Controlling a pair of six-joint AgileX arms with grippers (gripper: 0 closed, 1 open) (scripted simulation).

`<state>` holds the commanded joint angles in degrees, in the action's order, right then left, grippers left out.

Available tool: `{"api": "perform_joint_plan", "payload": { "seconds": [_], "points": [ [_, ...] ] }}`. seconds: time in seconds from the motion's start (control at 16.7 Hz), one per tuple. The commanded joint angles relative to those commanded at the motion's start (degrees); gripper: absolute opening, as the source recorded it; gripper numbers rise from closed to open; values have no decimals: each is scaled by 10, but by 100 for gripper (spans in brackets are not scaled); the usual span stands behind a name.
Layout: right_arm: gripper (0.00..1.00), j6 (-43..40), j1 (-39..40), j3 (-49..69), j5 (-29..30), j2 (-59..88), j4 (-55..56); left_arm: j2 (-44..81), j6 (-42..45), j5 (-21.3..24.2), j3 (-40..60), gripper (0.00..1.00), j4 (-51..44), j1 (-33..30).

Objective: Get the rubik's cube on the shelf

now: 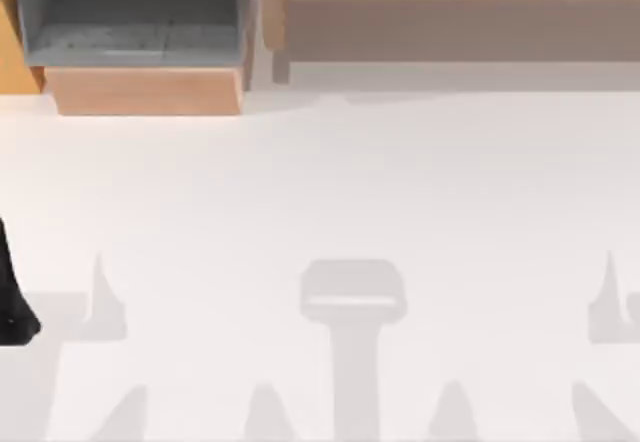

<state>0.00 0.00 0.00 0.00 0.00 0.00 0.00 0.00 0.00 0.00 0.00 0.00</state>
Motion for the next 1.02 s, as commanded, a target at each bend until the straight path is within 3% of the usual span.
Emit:
{"api": "perform_joint_plan", "payload": {
  "seconds": [0.24, 0.48, 1.02],
  "points": [
    [100, 0, 0, 0, 0, 0, 0, 16, 9, 4, 3, 100, 4, 3],
    [100, 0, 0, 0, 0, 0, 0, 108, 66, 24, 28, 100, 34, 19],
    [100, 0, 0, 0, 0, 0, 0, 496, 335, 107, 189, 100, 213, 97]
  ]
}}
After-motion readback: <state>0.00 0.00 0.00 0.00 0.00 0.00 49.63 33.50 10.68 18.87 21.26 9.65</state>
